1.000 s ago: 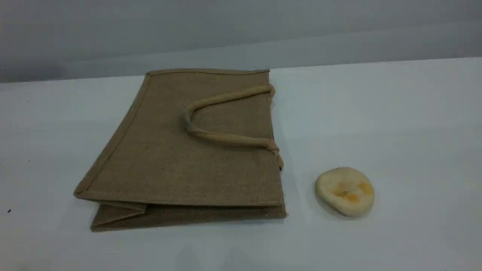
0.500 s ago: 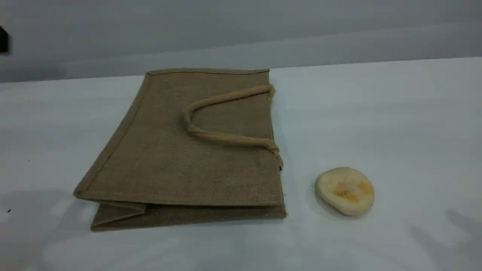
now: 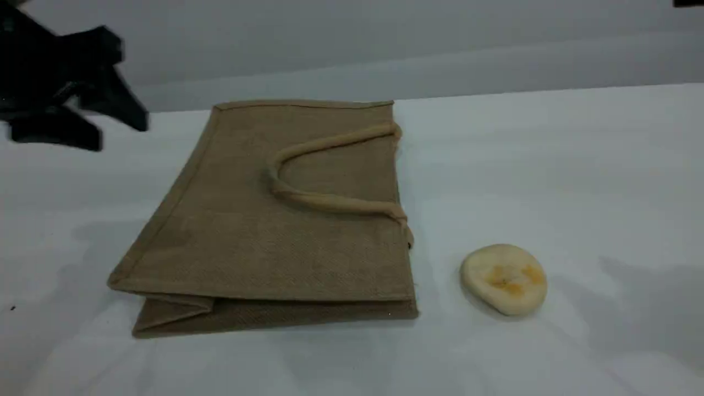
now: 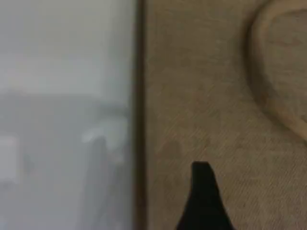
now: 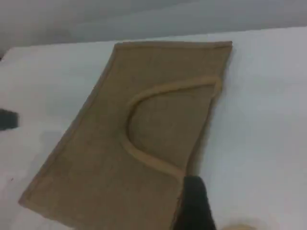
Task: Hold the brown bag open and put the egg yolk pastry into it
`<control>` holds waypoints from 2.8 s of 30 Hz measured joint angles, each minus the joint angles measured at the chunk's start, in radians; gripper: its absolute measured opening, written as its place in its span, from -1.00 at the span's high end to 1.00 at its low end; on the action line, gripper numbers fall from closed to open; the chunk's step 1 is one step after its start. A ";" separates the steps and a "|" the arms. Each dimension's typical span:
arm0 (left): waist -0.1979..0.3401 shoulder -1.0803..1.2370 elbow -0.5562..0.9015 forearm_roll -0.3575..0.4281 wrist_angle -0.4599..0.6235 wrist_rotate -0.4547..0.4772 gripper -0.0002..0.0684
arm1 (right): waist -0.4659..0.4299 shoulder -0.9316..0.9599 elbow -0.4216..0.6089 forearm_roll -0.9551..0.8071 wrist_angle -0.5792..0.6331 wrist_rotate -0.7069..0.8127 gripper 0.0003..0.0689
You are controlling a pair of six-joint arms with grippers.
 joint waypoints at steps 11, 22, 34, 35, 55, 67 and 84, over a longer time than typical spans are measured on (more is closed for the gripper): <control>-0.121 0.258 -0.198 0.006 -0.064 -0.029 -0.32 | 0.000 0.048 -0.008 0.002 0.019 -0.007 -0.34; -0.167 0.438 -0.383 0.009 -0.048 -0.064 -0.32 | 0.000 0.048 -0.008 0.003 0.020 -0.008 -0.34; -0.184 0.530 -0.462 0.013 -0.077 -0.082 -0.32 | 0.000 0.047 -0.008 0.002 0.024 -0.008 -0.34; -0.186 0.537 -0.469 0.013 -0.077 -0.085 -0.32 | 0.000 0.047 -0.008 0.002 0.025 -0.008 -0.34; -0.212 0.605 -0.520 0.035 -0.072 -0.189 0.75 | 0.000 0.047 -0.007 0.002 0.028 -0.016 -0.34; -0.212 0.442 -0.632 0.093 0.134 -0.152 0.75 | 0.000 0.095 0.000 -0.025 0.079 -0.007 -0.34; -0.212 0.207 -0.783 0.239 0.565 -0.158 0.75 | 0.150 0.475 0.003 0.240 -0.120 -0.220 -0.34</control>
